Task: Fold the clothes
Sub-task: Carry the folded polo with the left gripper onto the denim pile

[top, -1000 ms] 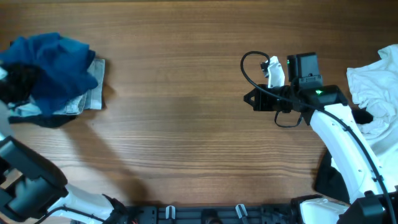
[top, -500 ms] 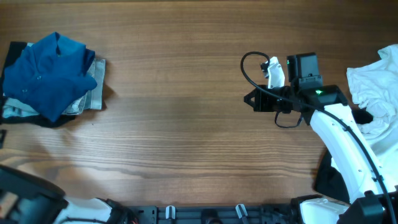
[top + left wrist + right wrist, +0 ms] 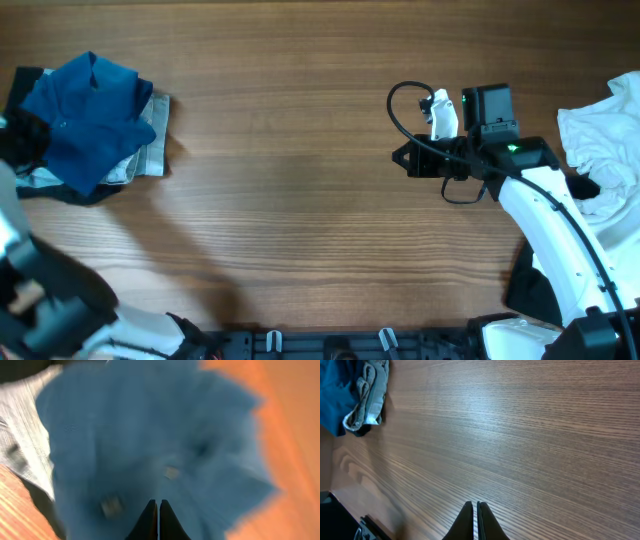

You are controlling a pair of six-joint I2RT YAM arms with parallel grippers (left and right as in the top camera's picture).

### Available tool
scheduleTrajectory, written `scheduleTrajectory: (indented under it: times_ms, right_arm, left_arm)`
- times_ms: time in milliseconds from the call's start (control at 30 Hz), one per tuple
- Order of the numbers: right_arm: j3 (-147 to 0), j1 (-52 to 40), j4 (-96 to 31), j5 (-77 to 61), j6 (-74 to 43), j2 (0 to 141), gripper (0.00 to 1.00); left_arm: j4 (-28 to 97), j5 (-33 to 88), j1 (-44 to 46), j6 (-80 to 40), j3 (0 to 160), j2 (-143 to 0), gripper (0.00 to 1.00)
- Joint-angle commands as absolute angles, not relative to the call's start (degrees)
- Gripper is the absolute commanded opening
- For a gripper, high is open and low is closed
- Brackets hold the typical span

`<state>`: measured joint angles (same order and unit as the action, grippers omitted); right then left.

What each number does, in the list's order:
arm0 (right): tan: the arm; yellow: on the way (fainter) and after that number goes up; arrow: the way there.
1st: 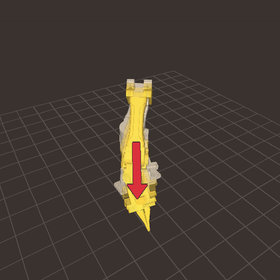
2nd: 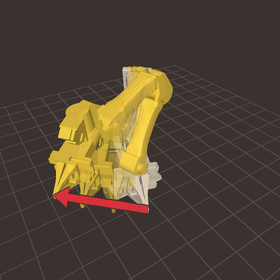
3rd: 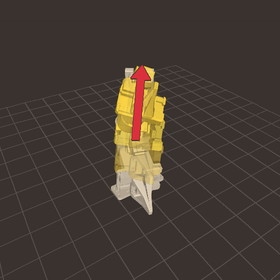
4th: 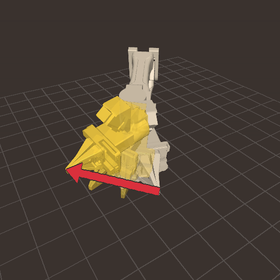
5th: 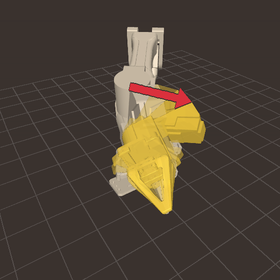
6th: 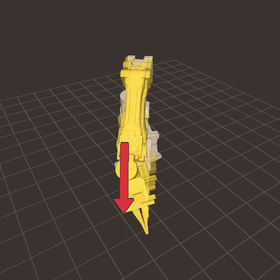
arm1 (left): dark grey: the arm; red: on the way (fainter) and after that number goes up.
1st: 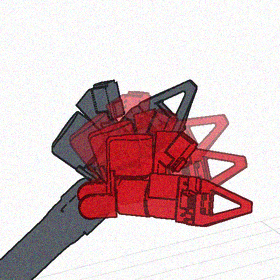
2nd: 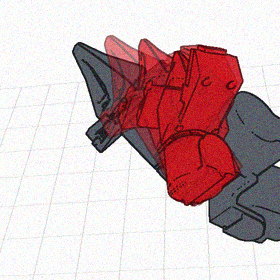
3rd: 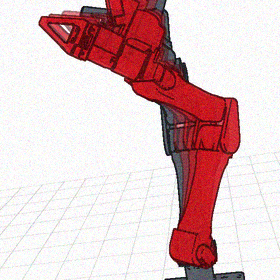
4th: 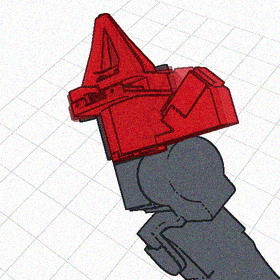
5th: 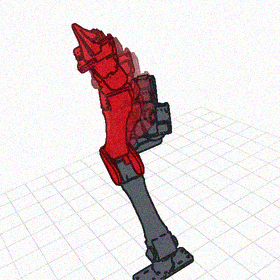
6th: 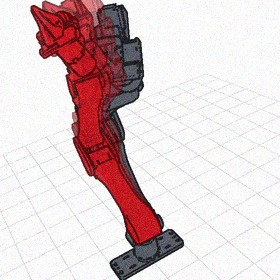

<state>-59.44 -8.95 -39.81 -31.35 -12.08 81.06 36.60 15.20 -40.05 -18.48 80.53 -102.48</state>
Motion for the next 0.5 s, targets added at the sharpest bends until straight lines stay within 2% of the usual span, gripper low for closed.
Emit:
scheduleTrajectory:
  times_ms: [0,67,133,233,400,467]
  right_arm:
    - [-59.68,-8.82,-39.70,-30.74,-13.80,81.10,0.05]
    - [-59.68,-8.82,-39.64,-30.70,-13.67,81.10,0.05]
    - [-59.68,-8.82,-38.85,-30.70,-13.50,81.10,0.05]
    - [-60.14,-8.82,-36.25,-30.70,-12.60,80.62,0.04]
    - [-64.53,-8.82,-34.81,-27.09,-8.49,75.79,0.04]
    - [-66.46,-8.82,-35.00,-26.50,-7.11,72.84,0.05]
  left_arm:
    - [35.66,10.83,-40.12,-21.93,80.27,-111.72,0.04]
    - [35.59,11.77,-40.12,-21.87,80.27,-113.19,0.04]
    - [35.77,15.46,-39.97,-18.52,80.40,-112.51,0.14]
    - [38.48,16.73,-39.00,-13.63,81.84,-108.77,0.23]
    - [47.97,16.97,-31.77,-4.62,86.87,-95.57,0.59]
    - [50.92,17.02,-27.22,-1.87,87.13,-89.91,0.66]
